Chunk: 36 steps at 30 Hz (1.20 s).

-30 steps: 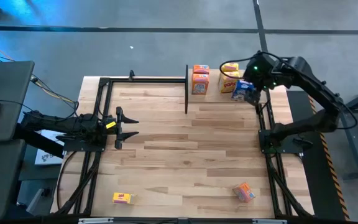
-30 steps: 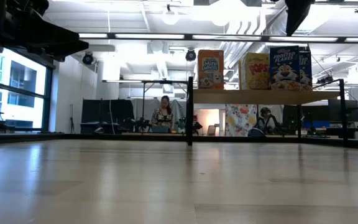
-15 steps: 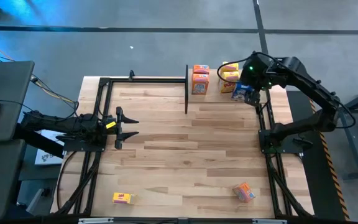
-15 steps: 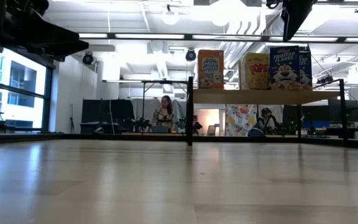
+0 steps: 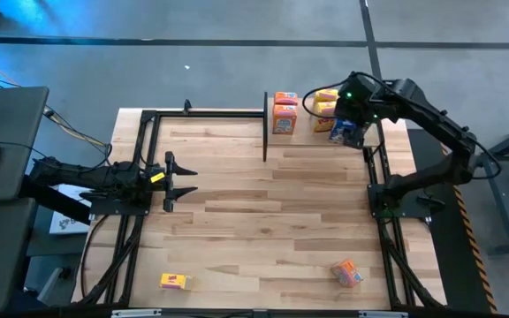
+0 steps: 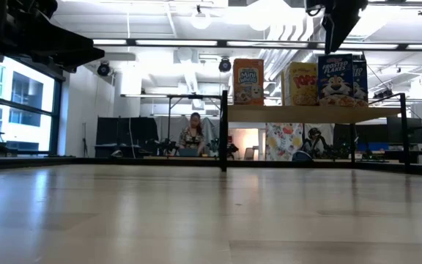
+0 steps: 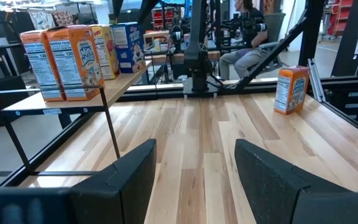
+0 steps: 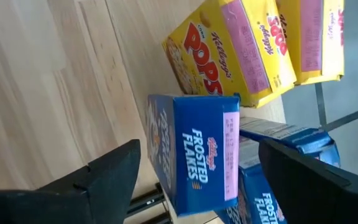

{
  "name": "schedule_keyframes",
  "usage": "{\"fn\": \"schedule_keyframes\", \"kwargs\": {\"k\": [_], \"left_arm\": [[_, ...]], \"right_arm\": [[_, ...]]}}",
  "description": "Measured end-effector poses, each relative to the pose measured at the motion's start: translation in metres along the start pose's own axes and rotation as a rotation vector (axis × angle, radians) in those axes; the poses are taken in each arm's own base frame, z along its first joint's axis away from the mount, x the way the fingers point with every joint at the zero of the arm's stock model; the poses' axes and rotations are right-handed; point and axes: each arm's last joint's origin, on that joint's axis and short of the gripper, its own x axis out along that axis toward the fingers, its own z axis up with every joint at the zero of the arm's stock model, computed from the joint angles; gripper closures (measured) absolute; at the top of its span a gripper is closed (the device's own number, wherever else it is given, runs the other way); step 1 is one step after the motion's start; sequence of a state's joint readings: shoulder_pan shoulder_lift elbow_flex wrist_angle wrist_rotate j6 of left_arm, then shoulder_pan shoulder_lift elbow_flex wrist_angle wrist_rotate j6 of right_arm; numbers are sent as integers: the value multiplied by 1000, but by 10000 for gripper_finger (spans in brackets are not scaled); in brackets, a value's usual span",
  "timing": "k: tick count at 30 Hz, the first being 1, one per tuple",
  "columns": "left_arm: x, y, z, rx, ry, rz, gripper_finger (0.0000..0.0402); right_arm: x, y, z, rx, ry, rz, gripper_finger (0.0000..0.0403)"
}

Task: Stack cereal on shelf
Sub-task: Put the blue cereal box on the shelf aligned with the other blue cereal boxes

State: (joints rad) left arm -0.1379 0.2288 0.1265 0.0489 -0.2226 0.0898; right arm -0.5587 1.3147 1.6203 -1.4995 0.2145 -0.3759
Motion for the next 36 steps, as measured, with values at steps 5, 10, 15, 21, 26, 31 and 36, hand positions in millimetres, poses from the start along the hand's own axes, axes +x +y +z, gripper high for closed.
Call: {"fn": "schedule_keyframes", "kwargs": {"k": [5, 10, 15, 21, 26, 31, 36], "left_arm": [[0, 0, 0, 0, 0, 0, 194], [0, 0, 0, 0, 0, 0, 194], [0, 0, 0, 0, 0, 0, 194], [0, 0, 0, 0, 0, 0, 194], [0, 0, 0, 0, 0, 0, 194], [0, 0, 0, 0, 0, 0, 194], [0, 0, 0, 0, 0, 0, 194]], "right_arm": [[8, 0, 6, -7, 29, 9, 77], [14, -1, 10, -8, 56, 12, 77], [21, -1, 13, -1, 95, 22, 77], [26, 0, 15, 3, 136, 36, 79], [26, 0, 14, 5, 144, 31, 92], [26, 0, 13, 9, 157, 19, 119], [26, 0, 13, 22, 164, 13, 157]]}}
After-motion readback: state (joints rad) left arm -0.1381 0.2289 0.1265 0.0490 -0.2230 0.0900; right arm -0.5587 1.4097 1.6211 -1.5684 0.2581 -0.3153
